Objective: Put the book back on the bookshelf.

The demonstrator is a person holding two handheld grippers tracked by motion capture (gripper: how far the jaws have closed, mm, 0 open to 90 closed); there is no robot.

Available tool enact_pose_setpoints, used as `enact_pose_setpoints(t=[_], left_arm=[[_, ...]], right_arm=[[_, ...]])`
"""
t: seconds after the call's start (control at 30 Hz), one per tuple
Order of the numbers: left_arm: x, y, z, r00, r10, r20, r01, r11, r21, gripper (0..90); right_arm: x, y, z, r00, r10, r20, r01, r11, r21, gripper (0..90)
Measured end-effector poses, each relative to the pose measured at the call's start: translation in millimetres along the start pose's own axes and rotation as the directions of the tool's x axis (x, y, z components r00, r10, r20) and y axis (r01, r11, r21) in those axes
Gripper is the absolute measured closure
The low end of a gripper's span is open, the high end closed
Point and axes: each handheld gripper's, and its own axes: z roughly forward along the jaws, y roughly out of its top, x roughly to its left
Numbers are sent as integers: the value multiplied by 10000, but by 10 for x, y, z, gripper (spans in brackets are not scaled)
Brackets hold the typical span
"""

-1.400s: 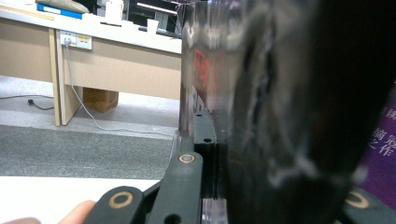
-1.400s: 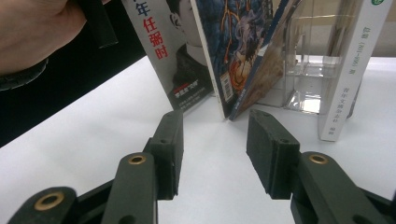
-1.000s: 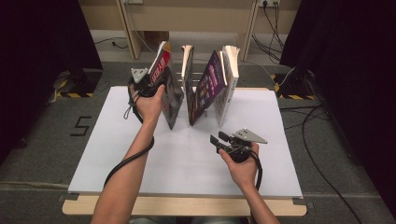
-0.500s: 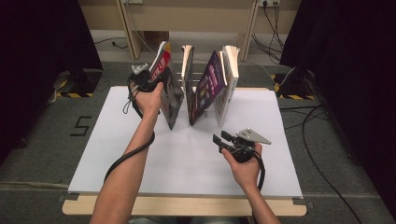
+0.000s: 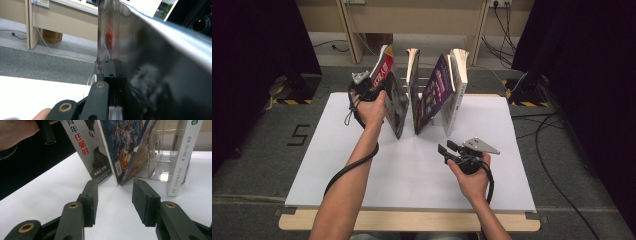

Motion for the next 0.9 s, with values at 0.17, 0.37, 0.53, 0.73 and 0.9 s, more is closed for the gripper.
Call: enact_pose_setpoints(t=[0.17,0.37,0.53,0.73,0.9], left_arm=[[-20,-49,19,10000,25,83,-22,9992,-390,862],[1,-62,-2,9999,-120,7,121,9984,-549,821],[-12,-15,-27,9997,-2,238,11,9993,-379,699],[-42,58,-82,9993,267,264,-256,9988,-410,625],[-43,80,-123,9990,396,220,-388,9986,-346,569]], right_arm=[[-11,-2,-20,10000,14,45,-14,10000,-35,569],[-43,-7,-52,9998,47,193,-46,10000,-83,569],[-31,-2,-60,9997,19,238,-17,10000,-85,569],[3,-5,-47,9998,54,165,-53,10000,-43,569],[0,-17,-37,9998,2,186,-2,10000,-3,569]])
